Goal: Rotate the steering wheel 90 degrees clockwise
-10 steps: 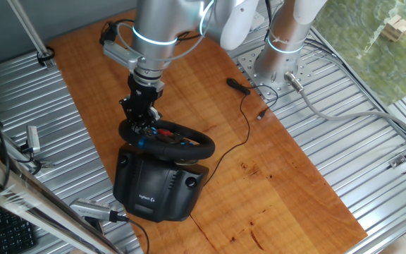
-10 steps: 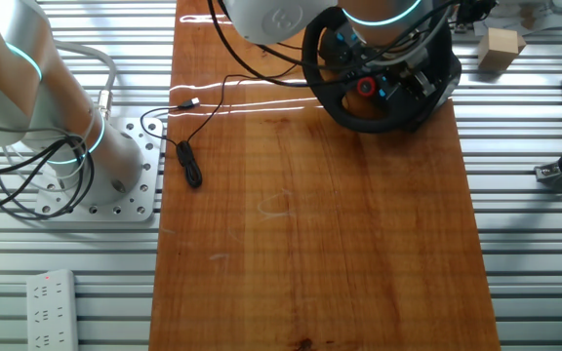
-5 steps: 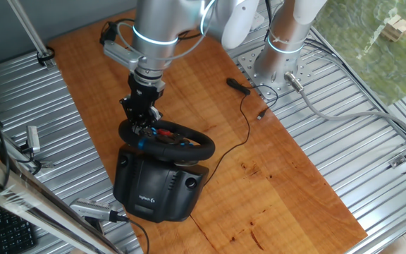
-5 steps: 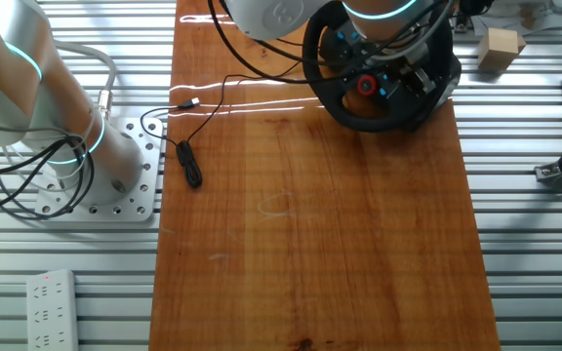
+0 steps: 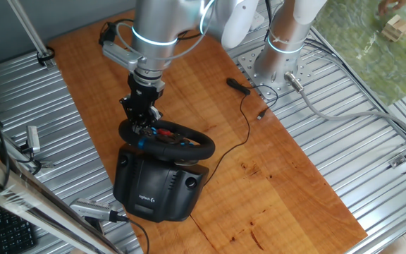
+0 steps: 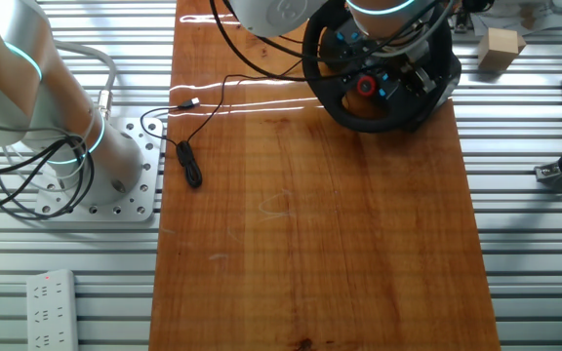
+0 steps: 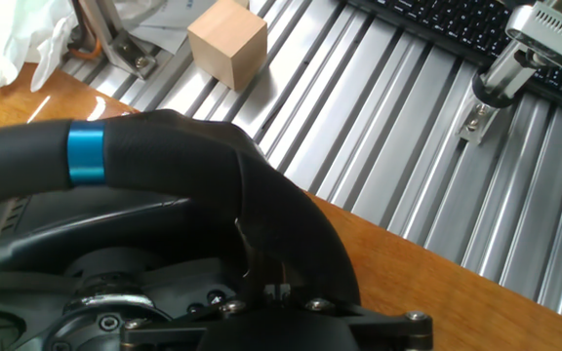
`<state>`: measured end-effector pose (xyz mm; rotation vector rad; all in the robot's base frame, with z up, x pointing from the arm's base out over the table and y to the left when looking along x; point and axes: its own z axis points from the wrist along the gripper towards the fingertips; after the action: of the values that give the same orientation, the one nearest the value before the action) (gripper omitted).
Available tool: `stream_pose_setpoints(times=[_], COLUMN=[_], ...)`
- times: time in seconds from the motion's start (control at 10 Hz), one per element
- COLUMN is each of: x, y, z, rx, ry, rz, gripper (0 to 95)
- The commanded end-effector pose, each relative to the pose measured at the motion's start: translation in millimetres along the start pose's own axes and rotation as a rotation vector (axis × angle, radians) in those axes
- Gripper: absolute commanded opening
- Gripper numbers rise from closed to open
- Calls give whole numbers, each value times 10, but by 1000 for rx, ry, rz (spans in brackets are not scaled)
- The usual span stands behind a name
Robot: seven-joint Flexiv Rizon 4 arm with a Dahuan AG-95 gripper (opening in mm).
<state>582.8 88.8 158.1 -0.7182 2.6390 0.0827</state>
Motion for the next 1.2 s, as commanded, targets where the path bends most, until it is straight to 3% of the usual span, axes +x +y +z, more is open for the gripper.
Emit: stream_pose_setpoints(times=[0.1, 1.2], x=[-2, 79], y=[-11, -34], z=[20, 79], rx=[-2, -6], ry=[-4, -8], rz=[1, -2], gripper=[0, 0])
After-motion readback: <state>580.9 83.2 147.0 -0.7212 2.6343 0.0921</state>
